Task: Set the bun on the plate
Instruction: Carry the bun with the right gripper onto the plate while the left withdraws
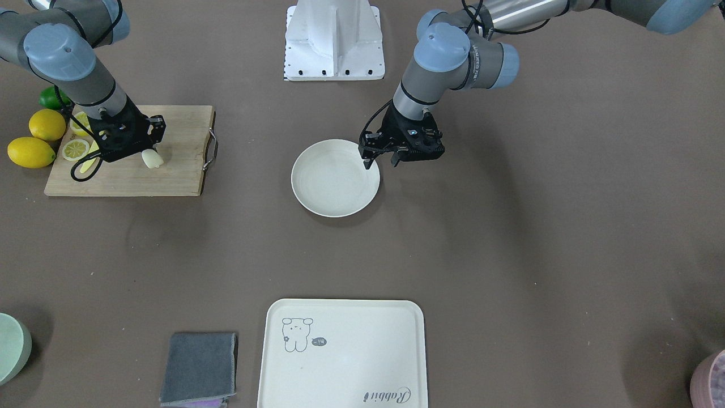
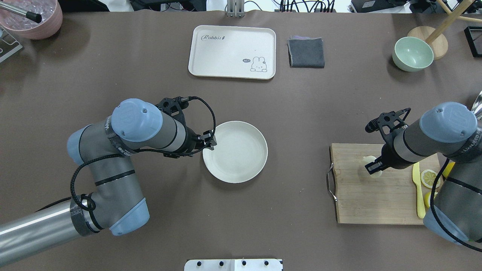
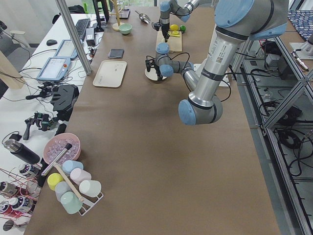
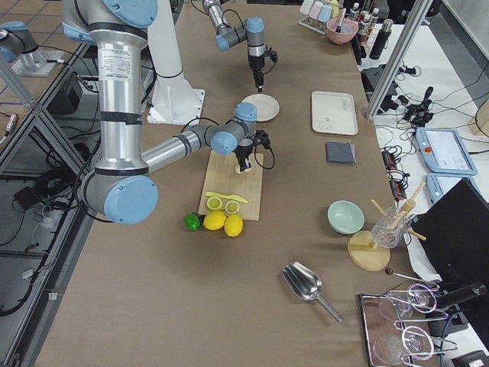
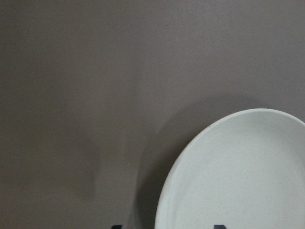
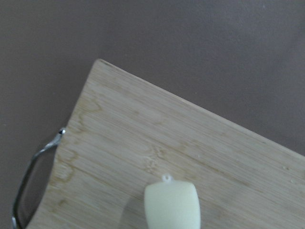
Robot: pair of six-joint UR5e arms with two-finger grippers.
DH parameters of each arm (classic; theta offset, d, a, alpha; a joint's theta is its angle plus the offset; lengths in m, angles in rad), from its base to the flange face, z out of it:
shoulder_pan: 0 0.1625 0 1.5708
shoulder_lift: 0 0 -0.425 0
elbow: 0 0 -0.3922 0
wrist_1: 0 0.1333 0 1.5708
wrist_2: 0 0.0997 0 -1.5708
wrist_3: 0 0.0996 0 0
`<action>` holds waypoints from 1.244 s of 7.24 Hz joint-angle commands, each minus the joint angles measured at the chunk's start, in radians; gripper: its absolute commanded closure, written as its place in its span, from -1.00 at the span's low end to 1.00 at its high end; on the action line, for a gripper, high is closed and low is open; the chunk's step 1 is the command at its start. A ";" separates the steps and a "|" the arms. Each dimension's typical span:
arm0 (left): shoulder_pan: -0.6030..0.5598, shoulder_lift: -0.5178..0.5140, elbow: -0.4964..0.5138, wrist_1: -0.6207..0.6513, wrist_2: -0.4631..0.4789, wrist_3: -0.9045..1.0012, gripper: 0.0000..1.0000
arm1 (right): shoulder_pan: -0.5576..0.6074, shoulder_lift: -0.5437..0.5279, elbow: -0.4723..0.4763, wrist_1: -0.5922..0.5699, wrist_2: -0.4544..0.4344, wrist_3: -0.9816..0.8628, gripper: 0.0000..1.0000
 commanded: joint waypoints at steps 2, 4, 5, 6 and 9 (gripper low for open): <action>-0.112 0.151 -0.125 0.003 -0.117 0.178 -0.42 | -0.043 0.308 -0.047 -0.063 0.017 0.291 0.61; -0.226 0.255 -0.140 -0.005 -0.203 0.328 -0.49 | -0.141 0.583 -0.211 -0.071 -0.052 0.523 0.61; -0.274 0.310 -0.142 -0.012 -0.217 0.422 -0.51 | -0.185 0.643 -0.274 -0.069 -0.120 0.548 0.61; -0.283 0.335 -0.142 -0.012 -0.217 0.450 -0.52 | -0.213 0.680 -0.320 -0.064 -0.141 0.597 0.61; -0.282 0.333 -0.134 -0.012 -0.216 0.454 -0.59 | -0.220 0.708 -0.388 -0.058 -0.181 0.614 0.57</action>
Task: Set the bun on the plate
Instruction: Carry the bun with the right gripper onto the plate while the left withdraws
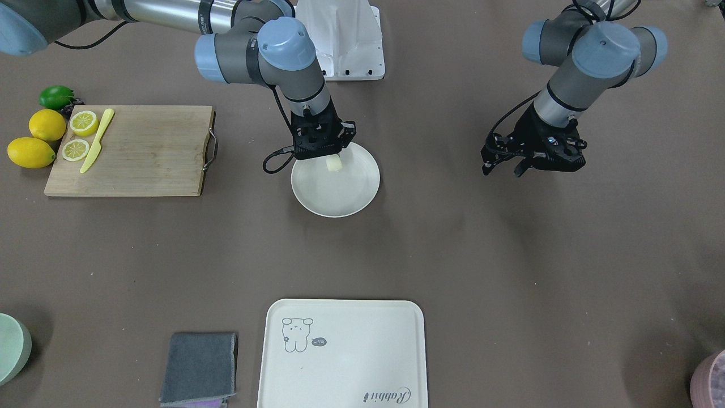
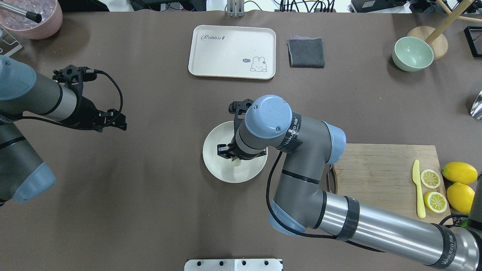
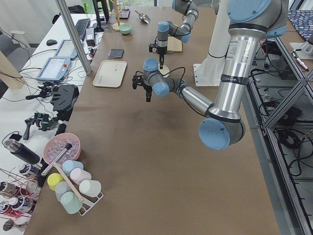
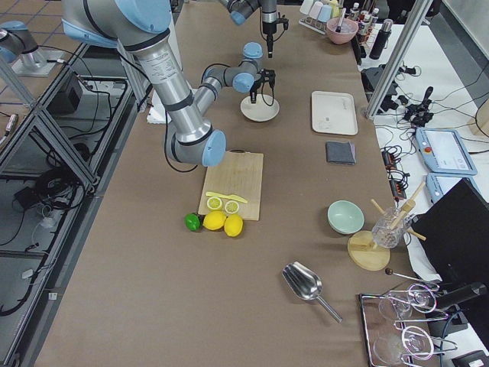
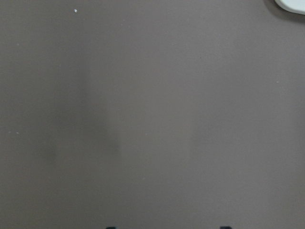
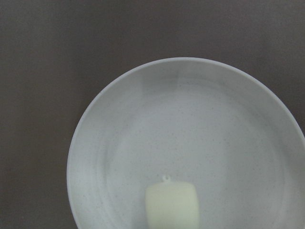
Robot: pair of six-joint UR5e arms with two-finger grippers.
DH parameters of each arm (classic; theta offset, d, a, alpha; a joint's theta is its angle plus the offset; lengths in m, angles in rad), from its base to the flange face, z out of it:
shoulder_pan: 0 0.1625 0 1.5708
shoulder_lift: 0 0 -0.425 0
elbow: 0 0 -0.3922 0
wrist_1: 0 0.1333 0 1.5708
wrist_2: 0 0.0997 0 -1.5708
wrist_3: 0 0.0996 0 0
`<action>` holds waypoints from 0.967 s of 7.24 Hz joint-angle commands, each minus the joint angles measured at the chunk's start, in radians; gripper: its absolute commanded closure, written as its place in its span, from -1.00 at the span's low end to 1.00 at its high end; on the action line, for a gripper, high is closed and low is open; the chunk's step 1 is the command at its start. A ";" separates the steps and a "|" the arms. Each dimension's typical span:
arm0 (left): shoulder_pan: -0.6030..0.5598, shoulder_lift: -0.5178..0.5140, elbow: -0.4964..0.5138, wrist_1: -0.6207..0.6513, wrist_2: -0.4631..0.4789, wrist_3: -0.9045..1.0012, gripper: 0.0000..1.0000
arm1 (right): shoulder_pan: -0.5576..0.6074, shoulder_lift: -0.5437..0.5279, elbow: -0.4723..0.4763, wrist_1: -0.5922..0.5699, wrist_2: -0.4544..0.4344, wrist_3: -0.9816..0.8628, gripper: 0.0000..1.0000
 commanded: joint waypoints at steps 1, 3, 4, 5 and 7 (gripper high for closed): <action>0.000 -0.001 0.003 0.000 0.000 0.001 -0.60 | -0.004 0.007 -0.052 0.008 -0.033 0.014 0.50; 0.002 -0.007 0.005 0.000 0.001 0.001 -0.63 | -0.004 0.009 -0.062 0.023 -0.039 0.056 0.47; 0.005 -0.012 0.008 0.000 0.003 0.001 -0.64 | -0.003 0.011 -0.068 0.023 -0.039 0.056 0.39; 0.008 -0.012 0.010 0.000 0.006 0.003 -0.64 | -0.003 0.009 -0.070 0.023 -0.039 0.054 -0.02; 0.009 -0.024 0.023 0.000 0.001 0.003 -0.64 | -0.004 0.011 -0.071 0.022 -0.039 0.054 -0.99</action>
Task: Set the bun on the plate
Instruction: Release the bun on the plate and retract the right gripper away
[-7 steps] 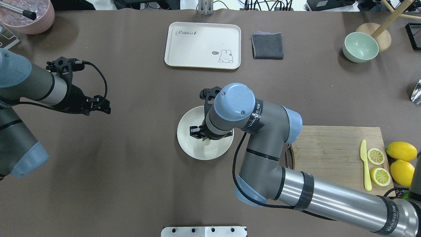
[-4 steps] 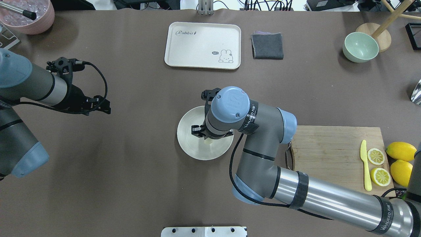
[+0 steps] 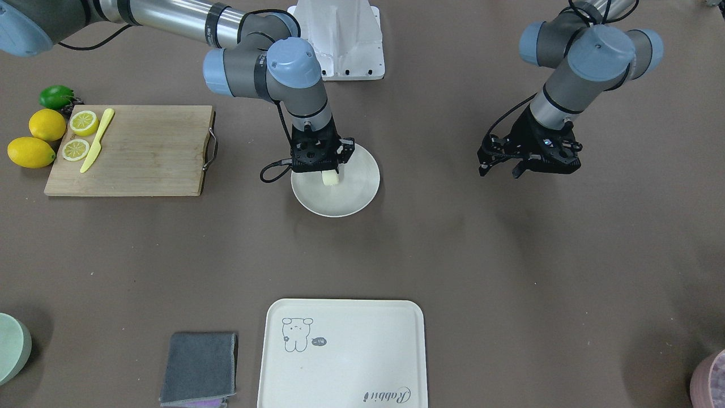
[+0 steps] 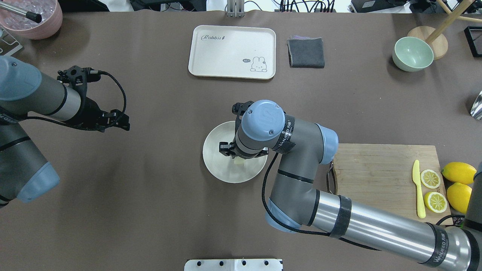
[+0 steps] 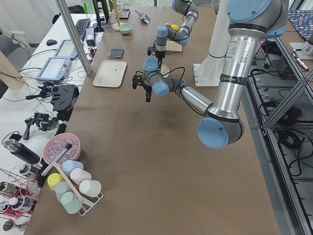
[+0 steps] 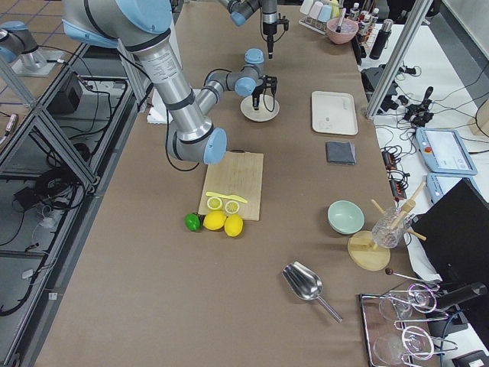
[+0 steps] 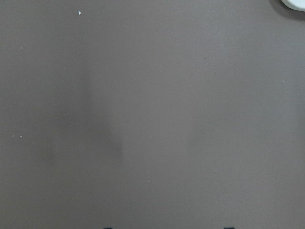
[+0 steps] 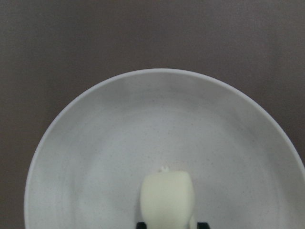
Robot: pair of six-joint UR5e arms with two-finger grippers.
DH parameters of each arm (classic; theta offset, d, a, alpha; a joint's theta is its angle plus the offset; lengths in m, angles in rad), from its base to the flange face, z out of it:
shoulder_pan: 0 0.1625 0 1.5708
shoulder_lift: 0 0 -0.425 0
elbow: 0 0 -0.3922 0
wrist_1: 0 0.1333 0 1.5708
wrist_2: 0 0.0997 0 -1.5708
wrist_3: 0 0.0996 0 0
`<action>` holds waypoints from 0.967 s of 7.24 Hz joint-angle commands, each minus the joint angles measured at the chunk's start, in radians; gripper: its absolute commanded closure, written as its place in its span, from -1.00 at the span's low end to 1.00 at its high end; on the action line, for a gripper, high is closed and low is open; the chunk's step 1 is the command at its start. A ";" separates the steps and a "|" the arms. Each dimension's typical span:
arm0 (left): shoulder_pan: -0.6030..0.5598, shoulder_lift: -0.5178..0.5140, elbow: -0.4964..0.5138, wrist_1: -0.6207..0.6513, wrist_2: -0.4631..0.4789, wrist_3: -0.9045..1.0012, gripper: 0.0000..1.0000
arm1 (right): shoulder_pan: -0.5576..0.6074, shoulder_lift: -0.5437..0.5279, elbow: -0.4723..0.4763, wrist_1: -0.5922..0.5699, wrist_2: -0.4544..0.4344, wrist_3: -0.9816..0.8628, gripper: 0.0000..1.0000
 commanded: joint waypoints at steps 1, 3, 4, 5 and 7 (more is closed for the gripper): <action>0.000 -0.007 0.007 0.000 -0.002 0.000 -0.64 | 0.001 -0.002 0.000 0.006 0.000 -0.013 -1.00; -0.017 -0.022 0.008 0.009 -0.003 0.003 -0.64 | 0.063 -0.041 0.014 0.088 0.029 -0.015 -1.00; -0.057 -0.018 0.016 0.012 -0.025 0.075 -0.68 | 0.137 -0.098 0.035 0.108 0.107 -0.082 -1.00; -0.118 -0.012 0.034 0.021 -0.104 0.185 -0.70 | 0.230 -0.171 0.089 0.101 0.200 -0.172 -1.00; -0.224 0.048 0.048 0.040 -0.176 0.367 -0.92 | 0.457 -0.387 0.187 0.099 0.366 -0.414 -1.00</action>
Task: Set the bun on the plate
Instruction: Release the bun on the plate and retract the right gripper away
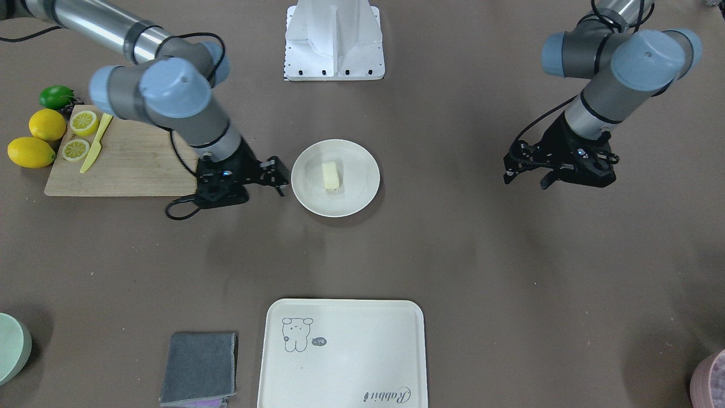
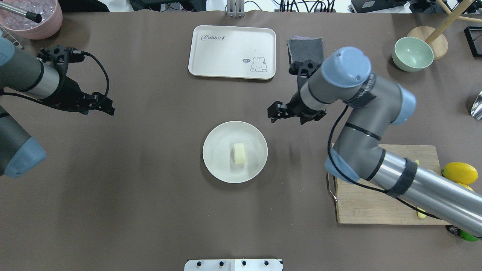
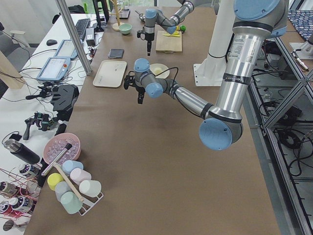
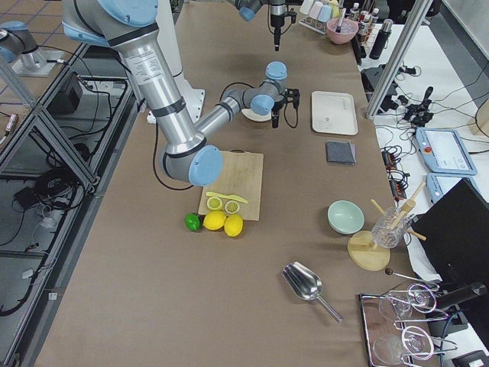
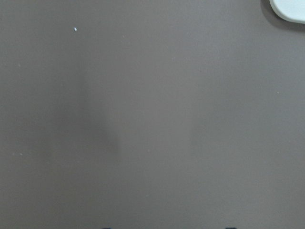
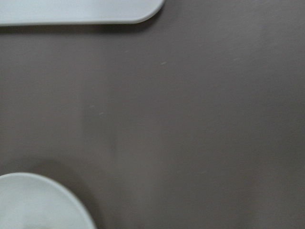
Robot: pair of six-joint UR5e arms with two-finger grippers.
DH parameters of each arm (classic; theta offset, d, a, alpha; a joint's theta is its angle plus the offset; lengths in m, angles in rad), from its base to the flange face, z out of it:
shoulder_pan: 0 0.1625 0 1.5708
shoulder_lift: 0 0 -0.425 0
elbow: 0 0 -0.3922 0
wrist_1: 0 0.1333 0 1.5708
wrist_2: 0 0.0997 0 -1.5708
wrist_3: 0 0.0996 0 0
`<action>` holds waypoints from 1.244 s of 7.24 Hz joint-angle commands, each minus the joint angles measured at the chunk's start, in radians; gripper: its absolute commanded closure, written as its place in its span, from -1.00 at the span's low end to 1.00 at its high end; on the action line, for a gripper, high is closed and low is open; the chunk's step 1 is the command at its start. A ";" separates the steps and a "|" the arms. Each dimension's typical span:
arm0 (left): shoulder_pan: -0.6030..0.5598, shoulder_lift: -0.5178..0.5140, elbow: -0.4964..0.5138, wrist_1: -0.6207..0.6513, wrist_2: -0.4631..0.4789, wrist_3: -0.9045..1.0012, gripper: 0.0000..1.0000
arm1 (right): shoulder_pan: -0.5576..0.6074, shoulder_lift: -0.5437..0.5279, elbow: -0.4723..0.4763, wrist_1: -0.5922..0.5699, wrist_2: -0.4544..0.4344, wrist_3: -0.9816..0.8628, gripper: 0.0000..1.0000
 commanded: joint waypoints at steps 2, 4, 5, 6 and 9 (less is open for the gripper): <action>-0.212 0.187 0.011 0.022 -0.082 0.439 -0.93 | 0.369 -0.296 0.034 -0.036 0.221 -0.595 -1.00; -0.323 0.313 0.023 0.053 -0.120 0.613 -0.93 | 0.566 -0.347 0.017 -0.267 0.216 -1.049 -1.00; -0.334 0.391 0.045 0.062 -0.133 0.659 -0.94 | 0.647 -0.349 -0.007 -0.342 0.204 -1.202 -1.00; -0.387 0.406 0.051 0.062 -0.133 0.668 -0.95 | 0.700 -0.350 -0.059 -0.349 0.204 -1.302 -1.00; -0.522 0.430 0.057 0.065 -0.146 0.664 -0.95 | 0.733 -0.407 -0.086 -0.340 0.195 -1.363 -1.00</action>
